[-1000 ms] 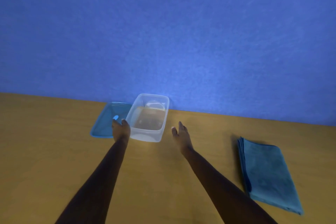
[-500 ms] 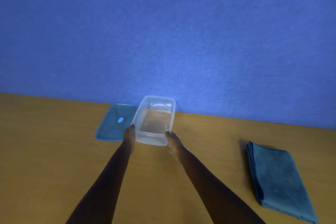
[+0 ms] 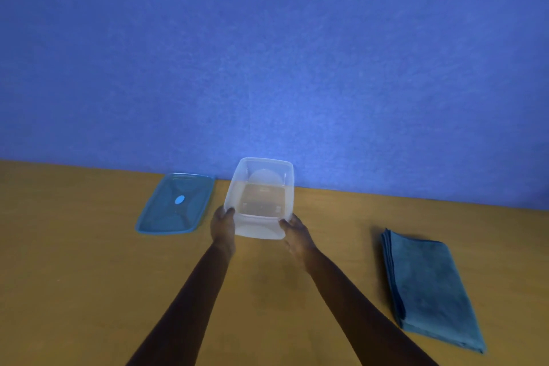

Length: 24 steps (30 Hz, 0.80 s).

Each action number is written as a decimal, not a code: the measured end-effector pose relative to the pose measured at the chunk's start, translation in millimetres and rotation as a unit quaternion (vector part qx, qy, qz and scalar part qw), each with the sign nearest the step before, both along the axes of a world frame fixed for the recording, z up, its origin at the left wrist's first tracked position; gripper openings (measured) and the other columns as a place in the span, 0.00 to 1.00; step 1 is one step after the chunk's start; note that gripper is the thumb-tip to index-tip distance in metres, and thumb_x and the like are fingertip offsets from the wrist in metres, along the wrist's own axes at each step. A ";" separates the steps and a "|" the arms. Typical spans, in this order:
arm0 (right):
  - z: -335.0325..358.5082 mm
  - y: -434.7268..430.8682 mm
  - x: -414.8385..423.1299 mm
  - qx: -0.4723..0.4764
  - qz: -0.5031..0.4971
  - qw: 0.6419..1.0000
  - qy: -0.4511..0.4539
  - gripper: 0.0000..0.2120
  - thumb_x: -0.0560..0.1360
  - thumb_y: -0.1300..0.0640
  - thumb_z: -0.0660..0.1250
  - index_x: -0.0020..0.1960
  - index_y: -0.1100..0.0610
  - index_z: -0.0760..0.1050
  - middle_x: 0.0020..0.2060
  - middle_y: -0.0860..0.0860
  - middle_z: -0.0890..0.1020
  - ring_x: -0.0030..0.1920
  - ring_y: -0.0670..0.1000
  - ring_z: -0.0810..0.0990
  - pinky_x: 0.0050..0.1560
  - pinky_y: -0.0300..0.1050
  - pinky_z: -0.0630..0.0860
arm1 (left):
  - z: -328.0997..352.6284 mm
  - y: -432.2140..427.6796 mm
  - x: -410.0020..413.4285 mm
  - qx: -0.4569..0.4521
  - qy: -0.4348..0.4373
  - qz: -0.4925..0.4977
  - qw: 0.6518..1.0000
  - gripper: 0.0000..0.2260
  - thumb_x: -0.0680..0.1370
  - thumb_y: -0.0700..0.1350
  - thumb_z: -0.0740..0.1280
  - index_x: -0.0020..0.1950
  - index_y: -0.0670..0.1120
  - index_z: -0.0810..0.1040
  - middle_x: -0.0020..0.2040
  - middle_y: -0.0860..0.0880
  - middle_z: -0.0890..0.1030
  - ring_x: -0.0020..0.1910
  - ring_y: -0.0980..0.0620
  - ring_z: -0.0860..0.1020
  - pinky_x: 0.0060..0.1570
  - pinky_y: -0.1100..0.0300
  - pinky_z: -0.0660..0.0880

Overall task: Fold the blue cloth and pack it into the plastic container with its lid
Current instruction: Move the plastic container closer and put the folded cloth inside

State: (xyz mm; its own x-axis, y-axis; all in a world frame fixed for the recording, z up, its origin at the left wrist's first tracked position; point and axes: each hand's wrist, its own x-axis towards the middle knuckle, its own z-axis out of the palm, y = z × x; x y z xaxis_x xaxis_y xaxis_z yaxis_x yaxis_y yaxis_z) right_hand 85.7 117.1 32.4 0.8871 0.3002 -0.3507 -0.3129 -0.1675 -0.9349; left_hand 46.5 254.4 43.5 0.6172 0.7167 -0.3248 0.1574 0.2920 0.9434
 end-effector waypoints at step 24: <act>-2.5 -169.4 -28.7 0.018 -0.188 0.982 -0.020 0.17 0.79 0.56 0.59 0.67 0.59 0.68 0.54 0.56 0.77 0.56 0.56 0.76 0.61 0.55 0.75 | 0.0 -179.3 -5.1 -0.049 0.002 -0.064 0.997 0.17 0.77 0.33 0.59 0.66 0.33 0.70 0.63 0.28 0.73 0.63 0.29 0.71 0.63 0.38 0.69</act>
State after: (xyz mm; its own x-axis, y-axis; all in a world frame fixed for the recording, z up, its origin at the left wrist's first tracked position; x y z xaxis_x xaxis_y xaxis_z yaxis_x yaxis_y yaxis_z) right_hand 57.0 -52.3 29.9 0.9505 -0.0384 -0.3083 -0.3090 -0.0134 -0.9510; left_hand 41.4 75.1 43.5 0.7005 0.5960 -0.3925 0.2035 0.3603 0.9104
